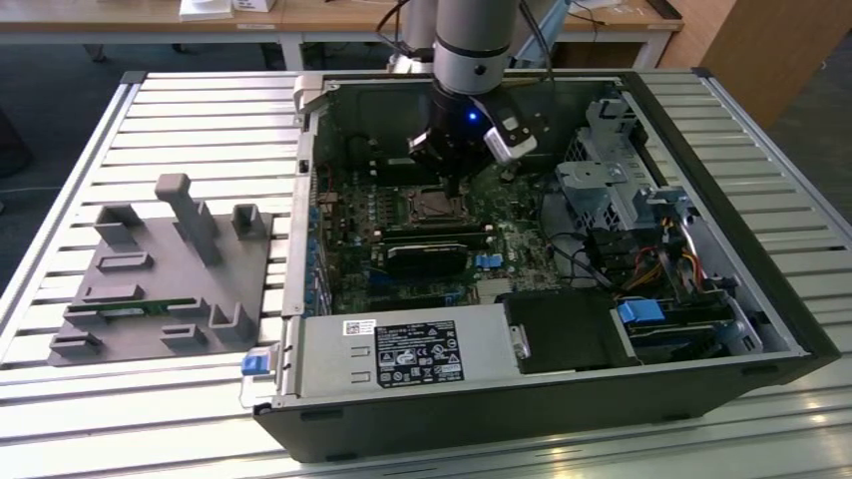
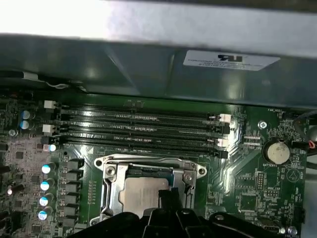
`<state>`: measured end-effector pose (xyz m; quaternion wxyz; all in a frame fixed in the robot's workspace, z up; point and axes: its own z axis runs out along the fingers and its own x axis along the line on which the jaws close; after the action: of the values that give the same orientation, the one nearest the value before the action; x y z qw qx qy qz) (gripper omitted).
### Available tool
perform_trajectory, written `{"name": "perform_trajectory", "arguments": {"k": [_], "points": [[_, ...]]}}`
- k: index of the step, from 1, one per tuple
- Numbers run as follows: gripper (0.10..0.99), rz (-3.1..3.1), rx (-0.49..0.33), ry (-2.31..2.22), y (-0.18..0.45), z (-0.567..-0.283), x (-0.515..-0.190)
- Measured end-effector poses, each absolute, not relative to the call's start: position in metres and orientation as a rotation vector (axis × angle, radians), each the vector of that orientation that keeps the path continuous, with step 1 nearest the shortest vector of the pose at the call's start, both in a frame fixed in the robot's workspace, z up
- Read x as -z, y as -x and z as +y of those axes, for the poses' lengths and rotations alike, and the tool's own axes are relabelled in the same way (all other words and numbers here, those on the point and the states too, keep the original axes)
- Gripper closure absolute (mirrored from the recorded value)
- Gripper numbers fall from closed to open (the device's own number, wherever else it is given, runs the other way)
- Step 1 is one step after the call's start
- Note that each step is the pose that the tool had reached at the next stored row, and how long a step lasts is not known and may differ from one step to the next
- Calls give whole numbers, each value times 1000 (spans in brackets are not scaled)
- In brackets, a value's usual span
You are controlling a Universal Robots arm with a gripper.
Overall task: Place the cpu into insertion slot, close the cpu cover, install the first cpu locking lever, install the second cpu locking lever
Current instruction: 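Install the second cpu locking lever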
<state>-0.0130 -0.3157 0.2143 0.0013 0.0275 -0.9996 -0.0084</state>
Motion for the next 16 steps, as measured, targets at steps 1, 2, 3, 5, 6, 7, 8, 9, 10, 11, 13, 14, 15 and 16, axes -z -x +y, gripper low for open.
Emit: {"name": "perform_trajectory", "arguments": {"k": [1, 2, 3, 5, 6, 7, 8, 9, 10, 11, 13, 14, 15, 16], "points": [[980, -3138, 26, -87, 13, -316, -216], [980, -3138, 26, -87, 13, -316, -219], [980, -3138, 27, -87, 13, -316, -222], [980, -3138, 26, -87, 13, -316, -227], [980, -3138, 27, -87, 13, -316, -229], [980, -3138, 26, -87, 13, -316, -230], [980, -3138, 27, -87, 13, -317, -230], [980, -3138, 27, -87, 13, -318, -230], [980, -3138, 26, -87, 13, -321, -230], [980, -3138, 26, -87, 13, -324, -230], [980, -3138, 28, -87, 13, -330, -230], [980, -3138, 28, -86, 13, -334, -230], [980, -3138, 29, -86, 13, -337, -230], [980, -3138, 31, -87, 13, -340, -230]]}}
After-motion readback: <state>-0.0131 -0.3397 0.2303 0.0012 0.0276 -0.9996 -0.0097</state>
